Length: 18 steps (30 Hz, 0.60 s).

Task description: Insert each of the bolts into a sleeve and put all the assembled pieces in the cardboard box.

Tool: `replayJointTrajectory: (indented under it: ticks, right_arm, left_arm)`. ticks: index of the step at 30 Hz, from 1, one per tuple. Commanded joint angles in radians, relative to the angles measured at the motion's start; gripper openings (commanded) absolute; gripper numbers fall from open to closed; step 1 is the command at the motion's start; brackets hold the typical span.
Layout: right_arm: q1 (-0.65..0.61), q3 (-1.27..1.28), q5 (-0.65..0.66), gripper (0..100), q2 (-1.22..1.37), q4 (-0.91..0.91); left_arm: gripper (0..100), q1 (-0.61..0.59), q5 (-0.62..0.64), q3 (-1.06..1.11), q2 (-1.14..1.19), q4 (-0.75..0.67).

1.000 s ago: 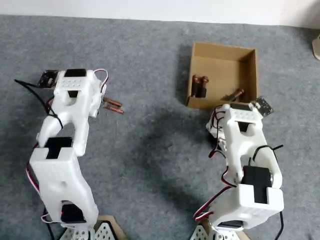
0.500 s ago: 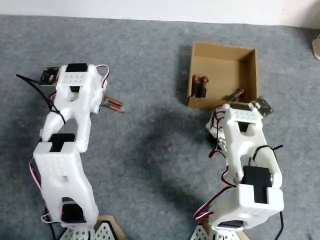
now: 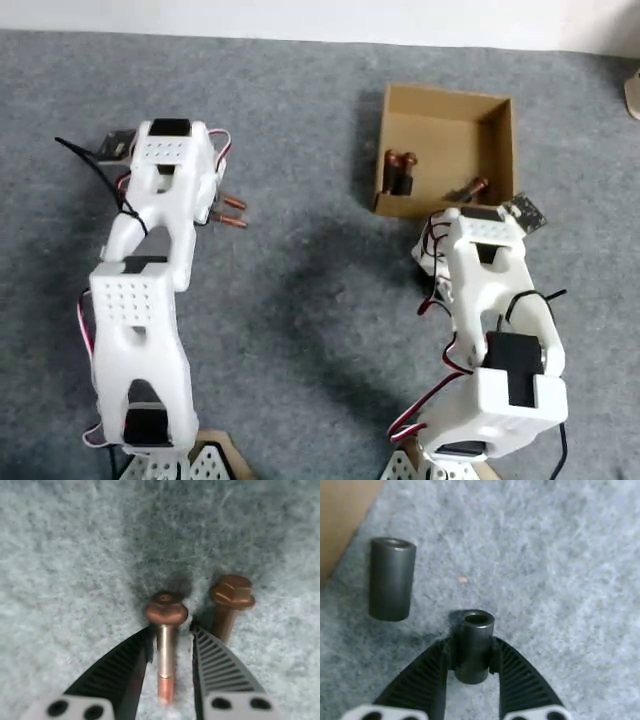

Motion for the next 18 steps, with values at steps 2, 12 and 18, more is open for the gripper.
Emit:
replayJointTrajectory:
  ticks: [2, 12, 18]
  right_arm:
    - [-0.021, -0.002, 0.015, 0.4, 0.018, -0.018]
    - [-0.024, -0.007, 0.071, 0.4, 0.015, -0.015]
    - [-0.025, -0.007, 0.092, 0.4, 0.013, -0.019]
  left_arm:
    - [6, 0.015, 0.002, -0.117, 0.077, 0.083]
    - [0, -0.015, -0.109, -0.285, 0.113, 0.279]
    - [0, -0.015, -0.221, -0.372, 0.111, 0.351]
